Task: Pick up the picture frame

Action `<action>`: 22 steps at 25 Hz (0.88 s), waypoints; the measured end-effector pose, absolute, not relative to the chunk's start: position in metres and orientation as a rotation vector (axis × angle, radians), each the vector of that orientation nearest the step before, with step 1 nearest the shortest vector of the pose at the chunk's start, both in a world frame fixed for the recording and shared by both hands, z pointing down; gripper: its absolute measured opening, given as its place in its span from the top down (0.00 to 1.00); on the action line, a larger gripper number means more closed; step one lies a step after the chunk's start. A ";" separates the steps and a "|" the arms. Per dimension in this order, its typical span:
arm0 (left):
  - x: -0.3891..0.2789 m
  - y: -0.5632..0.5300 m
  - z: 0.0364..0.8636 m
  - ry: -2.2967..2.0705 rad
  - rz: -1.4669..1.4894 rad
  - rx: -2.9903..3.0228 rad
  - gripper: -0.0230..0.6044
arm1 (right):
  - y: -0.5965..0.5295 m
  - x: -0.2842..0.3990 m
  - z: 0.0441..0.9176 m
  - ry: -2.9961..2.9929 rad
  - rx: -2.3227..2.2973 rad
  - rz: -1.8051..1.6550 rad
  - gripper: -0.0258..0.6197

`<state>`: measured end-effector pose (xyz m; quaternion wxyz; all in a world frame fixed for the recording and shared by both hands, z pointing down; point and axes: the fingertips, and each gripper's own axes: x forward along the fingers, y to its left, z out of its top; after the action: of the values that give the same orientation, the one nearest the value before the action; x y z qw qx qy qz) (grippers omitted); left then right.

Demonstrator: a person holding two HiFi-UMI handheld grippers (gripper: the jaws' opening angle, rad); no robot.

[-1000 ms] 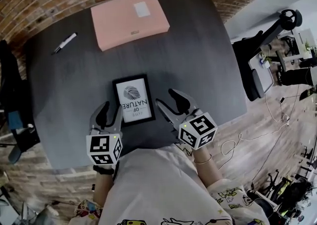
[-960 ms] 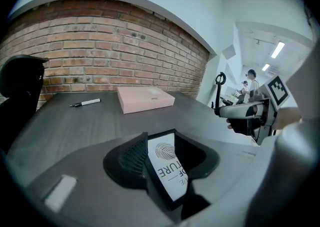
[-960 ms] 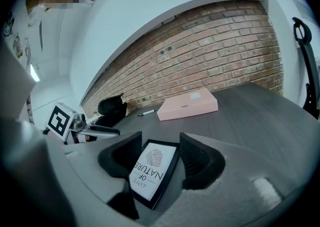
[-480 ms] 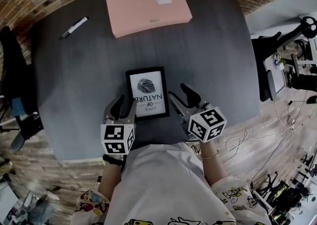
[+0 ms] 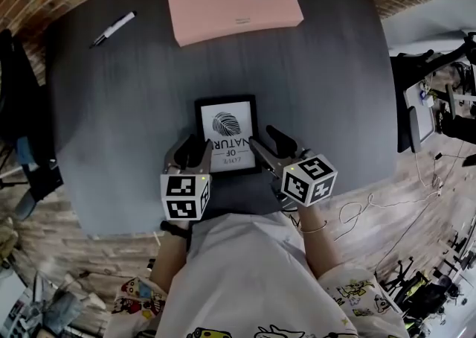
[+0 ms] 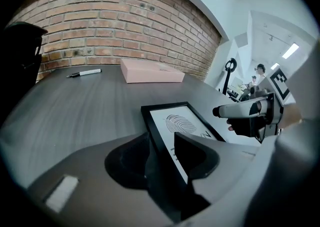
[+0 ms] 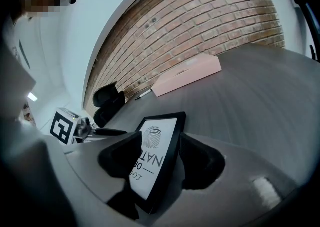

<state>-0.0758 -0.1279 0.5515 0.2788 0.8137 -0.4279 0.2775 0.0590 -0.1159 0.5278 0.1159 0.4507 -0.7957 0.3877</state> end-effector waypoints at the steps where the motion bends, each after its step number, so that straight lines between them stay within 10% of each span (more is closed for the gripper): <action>1: -0.076 -0.129 0.554 -1.153 0.747 2.176 0.69 | -0.116 0.058 0.530 -2.328 1.316 1.151 0.60; 22: -0.080 -0.131 0.569 -1.212 0.581 1.982 0.82 | -0.116 0.063 0.545 -2.311 1.287 1.339 0.60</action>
<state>-0.0797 -0.1308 0.5687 0.3649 0.7706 -0.4712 0.2260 0.0631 -0.1158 0.5455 0.0882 0.4324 -0.7765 0.4498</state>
